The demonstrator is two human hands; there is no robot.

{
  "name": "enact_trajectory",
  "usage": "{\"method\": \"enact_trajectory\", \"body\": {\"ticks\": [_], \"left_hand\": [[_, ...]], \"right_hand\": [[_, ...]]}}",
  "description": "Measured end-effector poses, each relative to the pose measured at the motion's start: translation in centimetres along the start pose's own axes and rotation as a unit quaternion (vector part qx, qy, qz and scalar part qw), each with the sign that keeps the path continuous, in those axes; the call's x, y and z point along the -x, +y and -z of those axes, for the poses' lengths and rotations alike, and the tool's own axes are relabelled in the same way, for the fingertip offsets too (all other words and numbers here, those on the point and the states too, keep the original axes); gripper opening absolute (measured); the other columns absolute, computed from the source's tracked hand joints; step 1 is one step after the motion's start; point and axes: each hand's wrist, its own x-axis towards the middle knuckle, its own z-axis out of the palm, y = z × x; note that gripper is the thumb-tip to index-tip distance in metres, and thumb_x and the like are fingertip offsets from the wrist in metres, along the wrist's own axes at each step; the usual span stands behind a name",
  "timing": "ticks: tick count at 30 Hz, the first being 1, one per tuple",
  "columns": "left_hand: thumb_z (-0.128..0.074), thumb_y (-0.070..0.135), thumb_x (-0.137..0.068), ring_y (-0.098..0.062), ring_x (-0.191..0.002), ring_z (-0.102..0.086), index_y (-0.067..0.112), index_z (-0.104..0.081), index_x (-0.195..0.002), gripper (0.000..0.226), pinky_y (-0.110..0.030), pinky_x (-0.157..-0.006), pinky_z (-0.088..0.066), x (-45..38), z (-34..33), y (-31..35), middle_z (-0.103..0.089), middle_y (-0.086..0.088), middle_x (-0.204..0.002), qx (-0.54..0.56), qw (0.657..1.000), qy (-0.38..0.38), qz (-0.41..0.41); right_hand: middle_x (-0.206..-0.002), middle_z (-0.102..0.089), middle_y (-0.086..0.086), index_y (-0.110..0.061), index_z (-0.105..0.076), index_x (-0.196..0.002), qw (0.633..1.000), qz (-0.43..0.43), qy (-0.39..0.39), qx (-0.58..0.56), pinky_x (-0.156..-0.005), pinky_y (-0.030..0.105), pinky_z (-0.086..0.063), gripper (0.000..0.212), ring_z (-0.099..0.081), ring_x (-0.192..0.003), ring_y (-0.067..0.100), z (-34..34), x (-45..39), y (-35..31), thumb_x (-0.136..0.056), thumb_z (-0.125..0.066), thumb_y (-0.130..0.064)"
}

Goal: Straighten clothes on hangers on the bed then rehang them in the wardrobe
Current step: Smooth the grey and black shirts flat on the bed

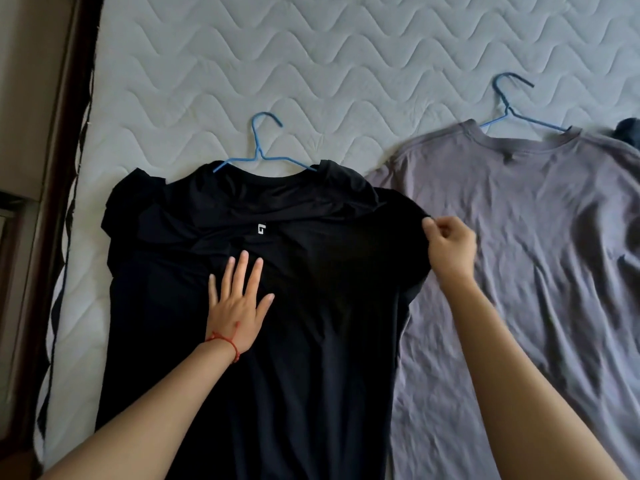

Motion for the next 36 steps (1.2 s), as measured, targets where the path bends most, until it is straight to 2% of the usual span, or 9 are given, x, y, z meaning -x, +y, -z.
{"method": "enact_trajectory", "body": {"ticks": [6,10,14,17,21,25,27,30,36], "left_hand": [[0.0,0.058,-0.082,-0.017,-0.141,0.017,0.023,0.014,-0.14,0.069,-0.048,-0.114,0.007,0.0,0.0,0.2,0.022,0.004,-0.15,0.0,1.0,-0.002,0.006],[-0.004,0.057,-0.084,-0.019,-0.143,0.011,0.021,0.009,-0.142,0.07,-0.049,-0.114,0.005,-0.1,-0.3,0.1,0.017,0.002,-0.151,-0.007,1.0,0.007,0.005],[-0.019,0.049,-0.089,-0.018,-0.141,0.016,0.022,0.015,-0.139,0.066,-0.049,-0.115,0.006,-0.1,0.0,0.3,0.02,0.002,-0.151,-0.001,1.0,-0.003,0.013],[-0.026,0.045,-0.093,-0.018,-0.142,0.017,0.023,0.019,-0.136,0.066,-0.05,-0.116,0.006,-0.1,0.4,0.5,0.019,0.0,-0.154,-0.004,1.0,-0.014,0.016],[-0.028,0.044,-0.095,-0.022,-0.144,0.015,0.022,0.016,-0.141,0.067,-0.049,-0.116,0.004,0.1,1.1,0.9,0.017,-0.003,-0.156,-0.014,0.999,-0.029,0.021],[-0.035,0.04,-0.095,-0.025,-0.146,0.007,0.019,-0.003,-0.147,0.065,-0.051,-0.116,-0.002,0.3,1.7,1.8,0.006,-0.006,-0.158,-0.002,0.999,-0.018,0.034],[-0.042,0.035,-0.094,-0.028,-0.146,-0.001,0.016,-0.013,-0.147,0.064,-0.053,-0.116,-0.008,0.7,2.0,2.7,-0.003,-0.01,-0.158,0.022,0.998,0.005,0.05],[-0.049,0.03,-0.091,-0.03,-0.145,-0.01,0.012,-0.021,-0.145,0.063,-0.053,-0.115,-0.013,2.2,1.5,4.2,-0.014,-0.013,-0.156,0.039,0.997,0.034,0.059],[-0.059,0.029,-0.086,-0.036,-0.138,-0.029,0.008,-0.035,-0.139,0.062,-0.058,-0.107,-0.029,6.8,-1.9,6.3,-0.029,-0.018,-0.15,0.043,0.998,0.029,0.033]], "right_hand": [[-0.071,-0.056,0.004,0.003,-0.066,-0.093,0.977,-0.022,0.195,-0.084,-0.055,0.002,-0.036,0.022,-0.049,-0.049,-0.017,6.0,-0.4,3.2,-0.088,-0.058,-0.018],[-0.068,-0.056,0.006,0.001,-0.066,-0.082,0.987,-0.155,0.043,-0.01,-0.065,0.023,-0.044,0.03,-0.054,-0.059,0.002,6.2,-0.2,6.3,-0.085,-0.061,-0.029],[-0.053,-0.034,0.006,-0.008,-0.035,-0.052,0.977,-0.178,-0.107,0.043,-0.052,0.03,-0.026,0.056,-0.034,-0.049,0.018,5.4,1.7,6.2,-0.083,-0.059,-0.048],[-0.066,-0.058,0.022,0.012,-0.061,-0.078,0.974,-0.142,-0.173,0.045,-0.058,0.038,-0.044,0.051,-0.057,-0.06,0.031,5.2,3.0,6.1,-0.079,-0.069,-0.038],[-0.064,-0.049,0.012,-0.001,-0.055,-0.072,0.986,-0.104,-0.109,-0.071,-0.054,0.032,-0.036,0.023,-0.047,-0.06,0.021,6.5,3.6,5.6,-0.086,-0.061,-0.018],[-0.045,-0.044,-0.009,-0.02,-0.045,-0.057,0.968,-0.138,-0.031,-0.207,-0.049,0.029,-0.033,0.032,-0.041,-0.039,0.005,9.5,2.8,4.3,-0.086,-0.059,-0.021],[-0.056,-0.061,-0.004,-0.017,-0.057,-0.07,0.923,-0.186,-0.033,-0.337,-0.056,0.027,-0.053,0.02,-0.059,-0.05,0.005,11.2,2.4,3.3,-0.088,-0.058,-0.027],[-0.074,-0.071,-0.006,-0.017,-0.055,-0.088,0.804,-0.199,-0.003,-0.56,-0.07,0.02,-0.057,0.018,-0.068,-0.07,0.004,13.2,1.5,3.3,-0.093,-0.049,-0.034],[-0.114,-0.056,0.004,-0.006,-0.05,-0.126,0.895,-0.297,0.003,-0.332,-0.084,0.029,-0.047,0.051,-0.06,-0.096,0.016,9.2,3.5,7.9,-0.092,-0.048,-0.044]]}}
